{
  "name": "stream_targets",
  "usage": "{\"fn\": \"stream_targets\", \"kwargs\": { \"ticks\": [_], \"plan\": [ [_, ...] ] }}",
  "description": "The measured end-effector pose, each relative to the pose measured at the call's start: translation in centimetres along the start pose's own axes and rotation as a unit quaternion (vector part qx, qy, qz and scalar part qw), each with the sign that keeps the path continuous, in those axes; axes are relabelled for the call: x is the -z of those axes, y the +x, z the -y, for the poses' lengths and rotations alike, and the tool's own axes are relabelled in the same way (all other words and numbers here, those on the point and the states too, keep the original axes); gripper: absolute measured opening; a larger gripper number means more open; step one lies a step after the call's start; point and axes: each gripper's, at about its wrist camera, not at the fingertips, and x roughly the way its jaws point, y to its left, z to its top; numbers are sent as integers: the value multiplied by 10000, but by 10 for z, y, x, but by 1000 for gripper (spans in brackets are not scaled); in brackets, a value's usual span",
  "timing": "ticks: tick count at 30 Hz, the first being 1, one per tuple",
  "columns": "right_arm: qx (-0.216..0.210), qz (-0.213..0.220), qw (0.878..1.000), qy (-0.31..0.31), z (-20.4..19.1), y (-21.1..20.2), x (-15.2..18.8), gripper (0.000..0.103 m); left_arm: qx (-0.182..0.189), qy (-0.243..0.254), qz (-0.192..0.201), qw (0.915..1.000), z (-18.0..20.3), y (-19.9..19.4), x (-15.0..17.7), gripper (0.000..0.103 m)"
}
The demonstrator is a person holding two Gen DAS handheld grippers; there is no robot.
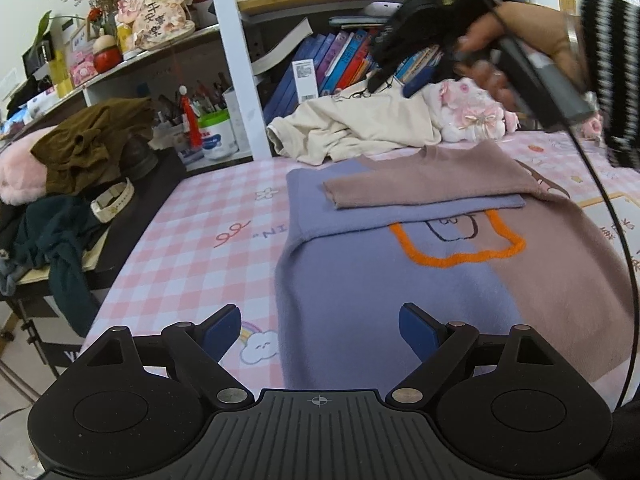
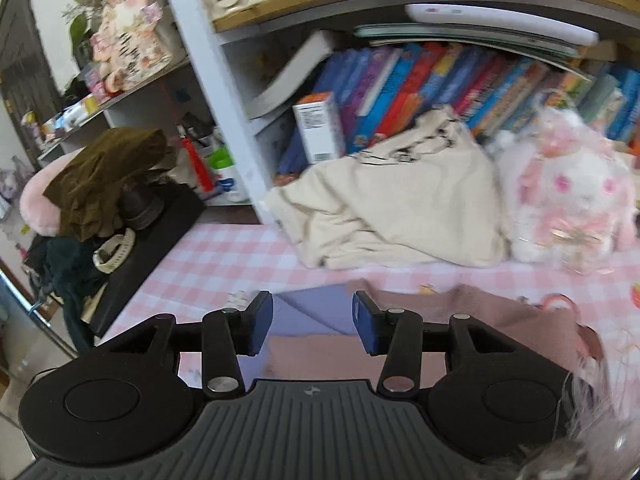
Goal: Fold clothes
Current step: 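Lay the mauve sleeve over the lavender sleeve and open the right tool, then move both tools down to the ribbed hem of the sweater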
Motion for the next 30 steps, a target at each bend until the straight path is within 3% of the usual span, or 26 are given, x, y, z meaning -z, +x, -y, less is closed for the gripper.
{"fn": "stream_targets", "kwargs": {
  "ticks": [8, 15, 30],
  "plan": [
    [621, -267, 9977, -59, 45, -39, 52, 41, 235, -86, -100, 9996, 2, 13, -3, 89],
    [1188, -659, 9907, -5, 73, -48, 103, 37, 321, -82, -78, 9994, 4, 15, -4, 89],
    [1721, -854, 9812, 182, 75, -121, 187, 38, 330, -392, -492, 9975, -13, 30, 2, 89]
  ]
}}
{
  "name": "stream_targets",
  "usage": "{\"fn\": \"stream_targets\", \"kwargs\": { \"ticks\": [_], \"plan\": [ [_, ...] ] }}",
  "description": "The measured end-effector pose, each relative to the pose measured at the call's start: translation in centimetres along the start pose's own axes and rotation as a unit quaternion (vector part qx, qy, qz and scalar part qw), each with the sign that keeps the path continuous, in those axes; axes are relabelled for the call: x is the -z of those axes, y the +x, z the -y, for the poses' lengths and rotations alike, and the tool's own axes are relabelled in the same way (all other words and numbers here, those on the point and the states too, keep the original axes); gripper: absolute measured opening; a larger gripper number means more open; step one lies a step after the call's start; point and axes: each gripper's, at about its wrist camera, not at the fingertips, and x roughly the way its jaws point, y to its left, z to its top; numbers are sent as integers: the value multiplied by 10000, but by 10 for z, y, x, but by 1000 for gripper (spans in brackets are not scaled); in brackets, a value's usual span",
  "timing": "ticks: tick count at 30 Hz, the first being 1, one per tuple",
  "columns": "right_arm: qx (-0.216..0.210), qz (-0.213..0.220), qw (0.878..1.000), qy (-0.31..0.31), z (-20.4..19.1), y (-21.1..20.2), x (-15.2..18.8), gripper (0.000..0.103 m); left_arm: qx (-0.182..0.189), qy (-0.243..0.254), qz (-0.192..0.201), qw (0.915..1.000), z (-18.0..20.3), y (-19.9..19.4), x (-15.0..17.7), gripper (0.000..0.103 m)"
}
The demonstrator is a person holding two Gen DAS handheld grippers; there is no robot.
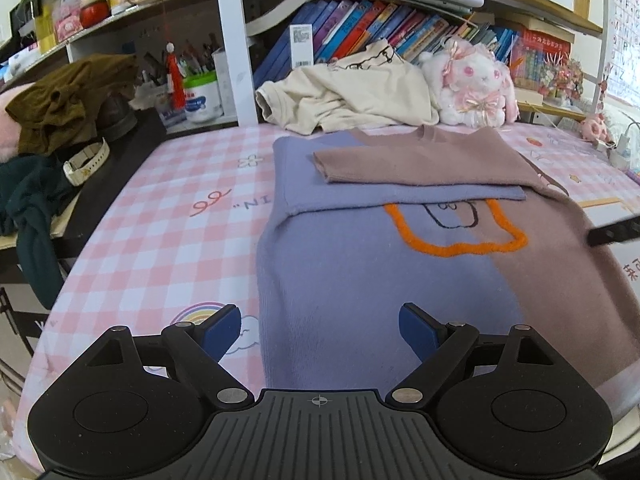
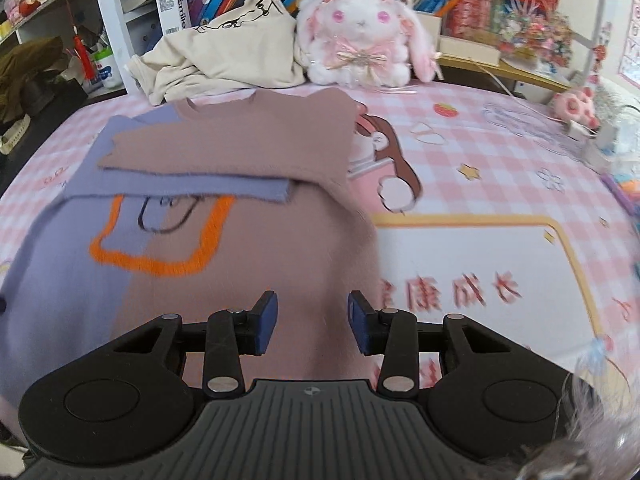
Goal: Fold clothes
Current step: 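Move both tools down to the ribbed hem of the sweater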
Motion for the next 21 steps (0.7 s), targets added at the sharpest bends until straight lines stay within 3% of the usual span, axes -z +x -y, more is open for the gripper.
{"fn": "stream_targets", "kwargs": {
  "ticks": [7, 15, 21],
  "plan": [
    [-41, 42, 10000, 8, 12, -27, 30, 51, 80, -354, -85, 9993, 13, -1, -1, 89],
    [-280, -5, 9996, 97, 36, -47, 64, 51, -60, -450, -96, 9989, 47, -26, 7, 89],
    [-606, -99, 9980, 133, 46, -52, 85, 51, -317, -502, -406, 9974, 58, -45, 28, 89]
  ]
}}
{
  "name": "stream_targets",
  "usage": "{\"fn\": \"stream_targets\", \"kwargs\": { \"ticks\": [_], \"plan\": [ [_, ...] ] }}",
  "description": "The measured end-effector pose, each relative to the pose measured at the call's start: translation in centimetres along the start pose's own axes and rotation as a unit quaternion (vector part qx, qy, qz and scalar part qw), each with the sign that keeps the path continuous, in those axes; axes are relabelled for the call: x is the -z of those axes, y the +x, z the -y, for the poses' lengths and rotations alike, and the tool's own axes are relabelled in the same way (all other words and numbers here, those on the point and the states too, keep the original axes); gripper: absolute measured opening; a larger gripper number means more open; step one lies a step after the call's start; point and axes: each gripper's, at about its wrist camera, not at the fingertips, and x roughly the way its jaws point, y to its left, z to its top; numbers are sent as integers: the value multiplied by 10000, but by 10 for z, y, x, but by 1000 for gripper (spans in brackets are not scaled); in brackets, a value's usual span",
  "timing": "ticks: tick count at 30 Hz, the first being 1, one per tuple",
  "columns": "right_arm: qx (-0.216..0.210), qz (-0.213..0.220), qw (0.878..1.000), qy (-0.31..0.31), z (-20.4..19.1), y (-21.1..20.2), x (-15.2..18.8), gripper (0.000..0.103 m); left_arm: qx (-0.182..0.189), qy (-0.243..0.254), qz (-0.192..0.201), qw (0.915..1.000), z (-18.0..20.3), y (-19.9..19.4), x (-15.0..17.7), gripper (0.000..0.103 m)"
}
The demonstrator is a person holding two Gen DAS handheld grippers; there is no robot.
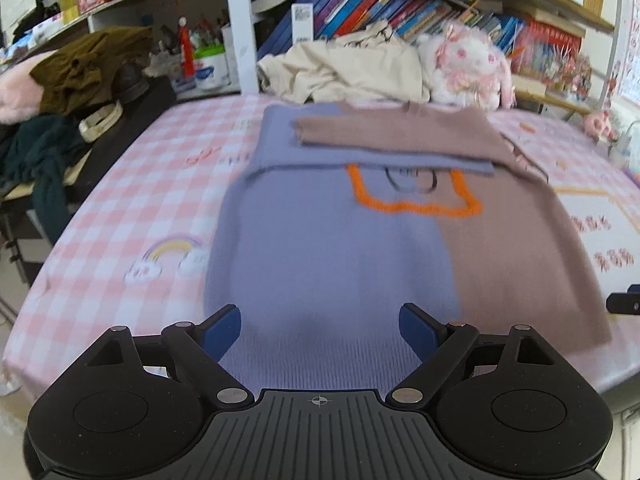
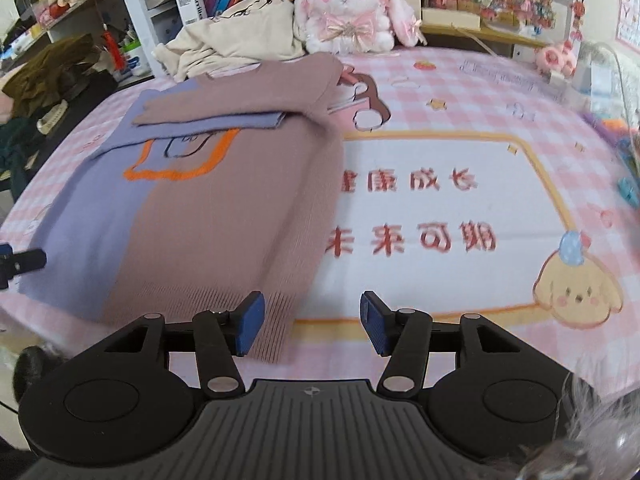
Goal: Fold clothes
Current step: 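Move both tools down to the ribbed hem of the sweater, then grasp the lavender hem with the left tool while the right tool grasps the mauve hem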
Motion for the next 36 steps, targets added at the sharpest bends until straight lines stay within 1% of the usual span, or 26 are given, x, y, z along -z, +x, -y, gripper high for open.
{"fn": "stream_targets", "kwargs": {
  "ticks": [2, 4, 6, 9, 10, 12, 13, 15, 16, 17, 18, 20, 22, 24, 26, 27, 28, 29, 30, 33, 36],
  "plan": [
    [-154, -63, 9998, 107, 1, 1, 7, 51, -91, -113, -35, 9999, -5, -7, 7, 89],
    [-281, -114, 9994, 163, 0, 1, 12, 48, -217, -275, -35, 9994, -12, -14, 12, 89],
    [-349, -143, 9992, 157, -2, 1, 16, 47, -286, -505, -46, 9983, -23, -17, 16, 88],
    [-293, -94, 9994, 126, -5, 1, 17, 46, -429, -781, -100, 9960, -39, -16, 19, 88],
    [-237, -61, 9996, 139, -5, 1, 17, 44, -485, -856, -125, 9951, -44, -14, 20, 87],
    [-88, -26, 9997, 218, -2, 2, 16, 42, -522, -924, -114, 9943, -52, -10, 20, 87],
    [-74, -23, 9995, 295, 0, 4, 14, 41, -462, -951, -133, 9943, -56, -6, 19, 85],
    [-71, -22, 9990, 443, 2, 6, 12, 38, -314, -1004, -182, 9943, -62, 3, 16, 72],
    [-80, -30, 9987, 495, 1, 7, 10, 36, -239, -1030, -207, 9942, -65, 8, 15, 69],
    [-89, -39, 9985, 546, 0, 8, 9, 36, -181, -1081, -235, 9937, -66, 11, 15, 63],
    [-98, -47, 9982, 598, -1, 9, 7, 34, -126, -1162, -270, 9928, -69, 16, 14, 59],
    [-47, -76, 9979, 636, -5, 12, 4, 33, -11, -1283, -310, 9913, -74, 24, 11, 57],
    [62, -109, 9980, 623, -8, 14, 3, 32, 84, -1329, -394, 9903, -76, 30, 10, 50],
    [157, -132, 9981, 578, -12, 16, 0, 29, 180, -1373, -484, 9892, -78, 36, 9, 43],
    [210, -186, 9984, 482, -16, 19, -2, 19, 210, -1388, -451, 9891, -80, 37, 8, 37],
    [210, -209, 9985, 458, -17, 20, -3, 12, 208, -1397, -449, 9890, -80, 38, 8, 32],
    [241, -205, 9985, 446, -20, 20, -3, 10, 202, -1406, -451, 9888, -81, 38, 7, 29],
    [285, -182, 9985, 426, -22, 19, -4, 9, 259, -1415, -429, 9887, -80, 37, 6, 19],
    [330, -159, 9985, 407, -25, 19, -5, 8, 328, -1424, -402, 9885, -80, 36, 4, 13],
    [359, 61, 9988, 330, -35, 11, -9, 7, 535, -1450, -320, 9875, -79, 31, -1, 13],
    [-60, 432, 9984, 373, -44, 1, -16, 7, 742, -1252, -231, 9891, -72, 28, -7, 14]
  ]
}}
